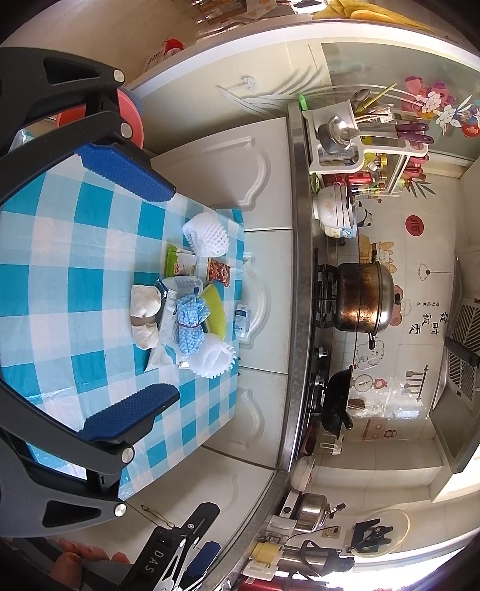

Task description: Collect trash

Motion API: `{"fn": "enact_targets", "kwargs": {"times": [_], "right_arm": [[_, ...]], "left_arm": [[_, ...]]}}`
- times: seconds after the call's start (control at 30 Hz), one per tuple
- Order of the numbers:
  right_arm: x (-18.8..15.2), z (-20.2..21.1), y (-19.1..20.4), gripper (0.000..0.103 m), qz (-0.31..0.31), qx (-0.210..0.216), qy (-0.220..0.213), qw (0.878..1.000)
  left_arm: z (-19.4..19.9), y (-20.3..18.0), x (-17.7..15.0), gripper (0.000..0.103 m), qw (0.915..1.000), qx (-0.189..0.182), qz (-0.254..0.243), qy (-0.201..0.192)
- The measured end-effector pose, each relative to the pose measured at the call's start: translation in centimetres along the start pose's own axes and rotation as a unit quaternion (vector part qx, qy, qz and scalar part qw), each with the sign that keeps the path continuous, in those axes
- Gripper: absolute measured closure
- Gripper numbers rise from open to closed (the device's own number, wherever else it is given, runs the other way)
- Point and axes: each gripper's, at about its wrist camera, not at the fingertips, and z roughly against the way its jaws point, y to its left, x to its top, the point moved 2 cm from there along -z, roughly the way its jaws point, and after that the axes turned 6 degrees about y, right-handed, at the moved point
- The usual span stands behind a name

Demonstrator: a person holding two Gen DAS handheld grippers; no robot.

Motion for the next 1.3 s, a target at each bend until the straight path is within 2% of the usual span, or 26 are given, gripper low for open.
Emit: {"fn": "enact_targets", "kwargs": {"times": [0.17, 0.33, 0.57, 0.63, 0.73, 0.83, 0.93, 1.07, 1.17, 1.3], "right_arm": [[-0.2, -0.9, 0.2, 0.004, 0.016, 0.021, 0.001, 1.0], [-0.4, -2.0, -0.7, 0.004, 0.018, 0.07, -0.012, 0.997], [-0.1, -5.6, -2.8, 0.004, -0.034, 0.144, 0.04, 0.988], [0.3, -6.6, -3.3, 0.004, -0.05, 0.16, 0.05, 0.985], [1.4, -8.3, -3.6, 0.004, -0.062, 0.161, 0.066, 0.983], [2.7, -10.1, -3.9, 0.004, -0.073, 0.173, 0.071, 0.98], [4.3, -12.5, -3.7, 0.004, -0.084, 0.203, 0.085, 0.972], [6.4, -16.5, -2.9, 0.004, -0.091, 0.237, 0.098, 0.962], [7.6, -19.8, -1.9, 0.004, -0.08, 0.254, 0.109, 0.958], [8.5, -24.5, -0.7, 0.004, -0.071, 0.27, 0.133, 0.951]], "left_arm": [[-0.9, 0.7, -0.3, 0.004, 1.0, 0.003, 0.003, -0.006], [-2.6, 2.1, -1.0, 0.004, 0.9996, -0.013, 0.024, 0.002], [-5.5, 5.5, -1.1, 0.004, 0.9978, -0.021, 0.058, 0.023], [-6.2, 6.3, -0.8, 0.004, 0.9982, -0.013, 0.053, 0.022], [-7.6, 7.8, 0.0, 0.004, 0.9987, 0.015, 0.045, 0.02], [-9.7, 9.2, 0.9, 0.004, 0.9981, 0.024, 0.049, 0.029], [-12.5, 11.0, 1.6, 0.004, 0.9948, -0.003, 0.086, 0.053], [-16.7, 13.1, 2.3, 0.004, 0.9831, -0.033, 0.158, 0.086], [-19.5, 13.2, 2.6, 0.004, 0.9778, -0.042, 0.179, 0.101], [-22.6, 12.8, 3.4, 0.004, 0.9769, -0.046, 0.178, 0.109]]}}
